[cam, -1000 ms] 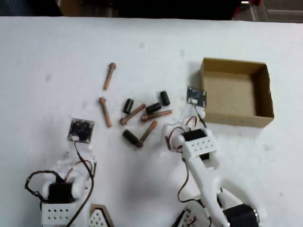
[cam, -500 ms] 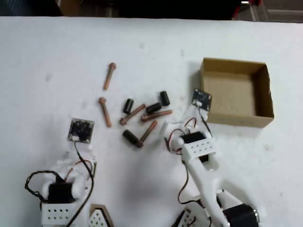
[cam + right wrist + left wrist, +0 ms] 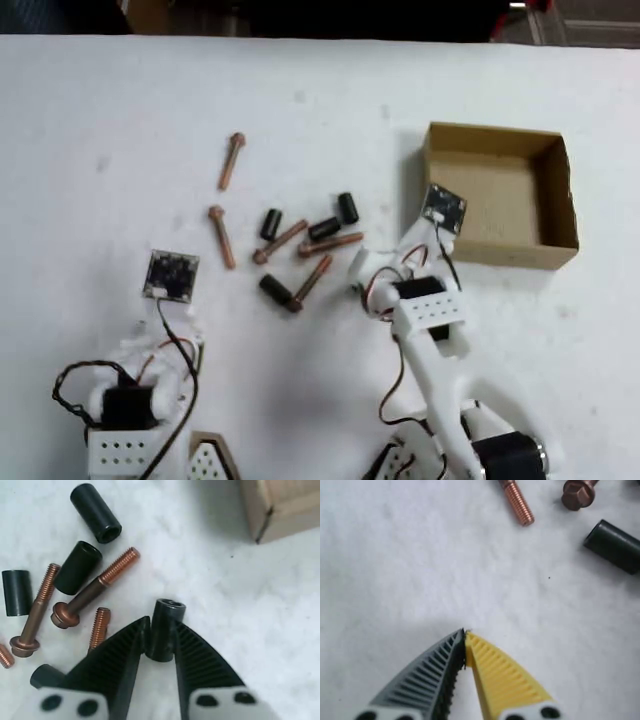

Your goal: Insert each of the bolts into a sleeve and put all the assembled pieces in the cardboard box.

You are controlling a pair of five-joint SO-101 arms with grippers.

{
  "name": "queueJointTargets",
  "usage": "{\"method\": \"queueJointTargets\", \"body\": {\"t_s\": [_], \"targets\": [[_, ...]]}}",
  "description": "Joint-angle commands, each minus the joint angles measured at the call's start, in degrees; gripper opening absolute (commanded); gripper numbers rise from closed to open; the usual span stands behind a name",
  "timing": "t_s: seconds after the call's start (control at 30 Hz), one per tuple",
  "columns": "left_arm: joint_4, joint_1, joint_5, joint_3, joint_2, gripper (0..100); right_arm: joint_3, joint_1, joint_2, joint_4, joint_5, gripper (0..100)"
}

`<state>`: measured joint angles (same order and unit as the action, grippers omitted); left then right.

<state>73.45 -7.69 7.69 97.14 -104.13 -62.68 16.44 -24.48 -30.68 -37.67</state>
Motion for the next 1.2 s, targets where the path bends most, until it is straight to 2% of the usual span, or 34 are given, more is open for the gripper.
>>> {"method": "queueJointTargets", "body": {"t_s": [0.0, 0.23, 0.5, 0.67, 0.87, 1.17], "targets": [[0.3, 0.0, -0.5, -0.2, -0.4, 2, 1.0, -0.7, -1.5, 0.9, -0.4, 5.5], [0.3, 0.0, -0.5, -0.2, -0.4, 2, 1.0, 2.2, 0.0, 0.6, -0.4, 14.2], [0.3, 0.0, -0.5, -0.2, -0.4, 2, 6.6, 2.6, 12.0, 0.5, -0.4, 12.7], [0.3, 0.0, -0.5, -0.2, -0.4, 2, 7.6, -0.9, 12.7, 0.5, -0.3, 3.8], [0.3, 0.0, -0.5, -0.2, -0.4, 2, 6.6, -2.0, 7.5, -3.4, 13.0, 1.5], [0.3, 0.0, -0.5, -0.2, -0.4, 2, 6.2, -1.9, -5.3, -15.6, 39.1, 1.6]]}}
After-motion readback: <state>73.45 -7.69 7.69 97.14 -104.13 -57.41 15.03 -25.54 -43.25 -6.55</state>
